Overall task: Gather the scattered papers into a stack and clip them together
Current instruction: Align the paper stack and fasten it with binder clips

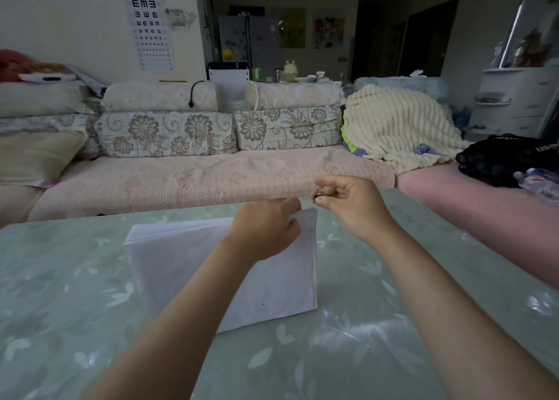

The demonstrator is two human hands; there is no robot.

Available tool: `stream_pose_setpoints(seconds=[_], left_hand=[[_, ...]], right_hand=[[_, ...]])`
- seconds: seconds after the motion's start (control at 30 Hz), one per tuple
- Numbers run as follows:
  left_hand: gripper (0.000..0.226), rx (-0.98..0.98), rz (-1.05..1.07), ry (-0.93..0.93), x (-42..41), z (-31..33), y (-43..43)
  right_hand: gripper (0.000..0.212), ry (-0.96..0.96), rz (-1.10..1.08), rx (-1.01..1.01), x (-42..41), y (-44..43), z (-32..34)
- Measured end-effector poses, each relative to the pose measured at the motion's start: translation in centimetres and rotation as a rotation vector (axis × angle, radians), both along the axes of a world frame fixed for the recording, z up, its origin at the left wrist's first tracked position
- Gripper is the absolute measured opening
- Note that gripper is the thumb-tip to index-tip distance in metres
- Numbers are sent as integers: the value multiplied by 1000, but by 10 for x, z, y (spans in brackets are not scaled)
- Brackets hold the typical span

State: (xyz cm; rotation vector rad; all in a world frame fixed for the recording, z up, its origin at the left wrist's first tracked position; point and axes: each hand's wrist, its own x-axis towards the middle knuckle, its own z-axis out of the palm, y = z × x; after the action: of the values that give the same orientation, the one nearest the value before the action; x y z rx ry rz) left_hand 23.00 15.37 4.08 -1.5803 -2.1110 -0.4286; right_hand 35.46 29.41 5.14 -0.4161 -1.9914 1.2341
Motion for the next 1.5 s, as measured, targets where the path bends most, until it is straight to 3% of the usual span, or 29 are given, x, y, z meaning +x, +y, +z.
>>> stream_pose_setpoints(seconds=[0.1,0.2,0.4,0.67,0.8,1.03,1.5], left_hand=[[24,18,-2,4,2,0,-1],[33,32,-15,18,1,-1,-1],[23,16,12,-11,3,3,-2],[28,28,1,-23,5,3,-4],[25,14,-3,-39,4,3,-4],[18,-26,51,-167,2,7,-2],[26,-1,71,-296,-2,12,-3]], right_hand=[[32,57,0,-27,-7,-13,0],[31,44,3,70,-14,-19,-2],[32,-3,11,95,-11,-21,-1],[37,104,-26,-95,-13,-27,-6],[26,74,-46,-158,-8,-19,-2],[16,-32,-51,186,4,-13,12],[17,77,-68,205,-5,-19,-5]])
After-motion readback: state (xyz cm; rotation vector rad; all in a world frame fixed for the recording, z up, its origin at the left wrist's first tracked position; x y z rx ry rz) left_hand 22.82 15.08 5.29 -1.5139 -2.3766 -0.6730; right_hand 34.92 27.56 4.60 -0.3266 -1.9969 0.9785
